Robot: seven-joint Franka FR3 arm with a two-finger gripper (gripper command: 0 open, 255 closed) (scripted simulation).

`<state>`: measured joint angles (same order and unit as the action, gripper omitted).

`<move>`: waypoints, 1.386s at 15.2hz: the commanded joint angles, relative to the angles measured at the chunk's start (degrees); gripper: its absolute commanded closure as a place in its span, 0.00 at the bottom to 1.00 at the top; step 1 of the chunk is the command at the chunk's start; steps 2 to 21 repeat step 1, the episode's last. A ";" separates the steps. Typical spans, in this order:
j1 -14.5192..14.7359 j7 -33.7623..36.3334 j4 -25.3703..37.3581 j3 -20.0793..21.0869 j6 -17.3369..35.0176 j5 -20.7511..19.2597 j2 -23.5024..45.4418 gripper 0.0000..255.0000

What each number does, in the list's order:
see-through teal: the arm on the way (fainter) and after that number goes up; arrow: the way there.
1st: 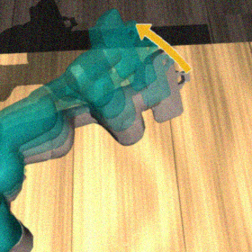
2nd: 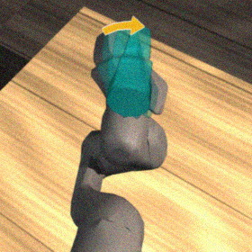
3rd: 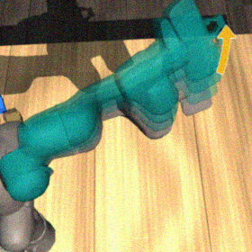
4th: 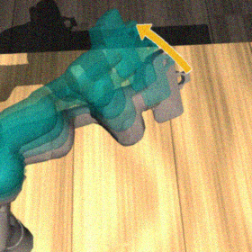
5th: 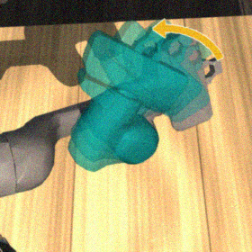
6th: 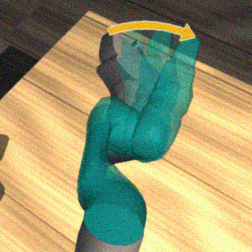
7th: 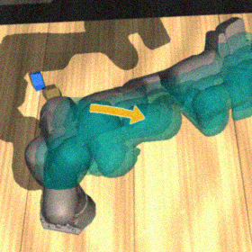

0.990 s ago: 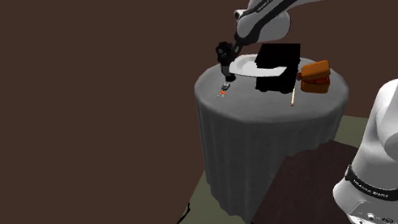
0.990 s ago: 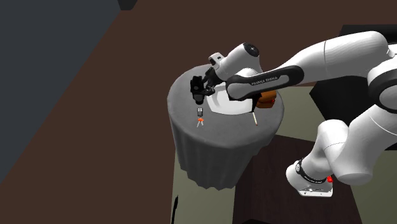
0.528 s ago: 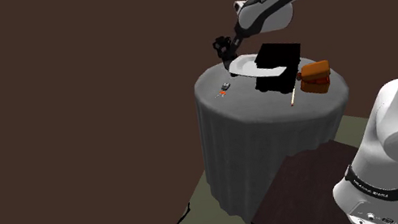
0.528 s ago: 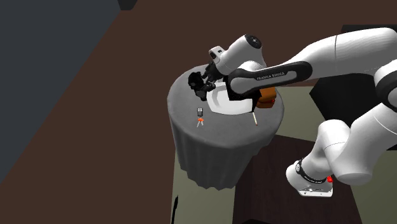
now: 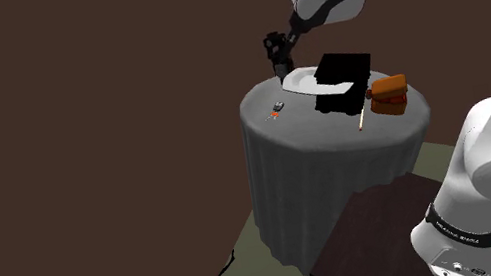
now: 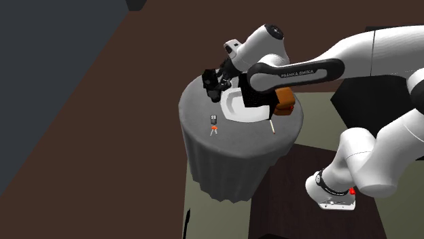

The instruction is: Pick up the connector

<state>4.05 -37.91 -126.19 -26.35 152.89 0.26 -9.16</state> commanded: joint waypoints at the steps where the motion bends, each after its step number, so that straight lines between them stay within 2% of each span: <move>1: -0.02 0.06 0.44 0.02 -0.47 -0.07 -0.08 1.00; 21: -0.02 0.06 0.44 0.02 -0.47 -0.07 -0.08 1.00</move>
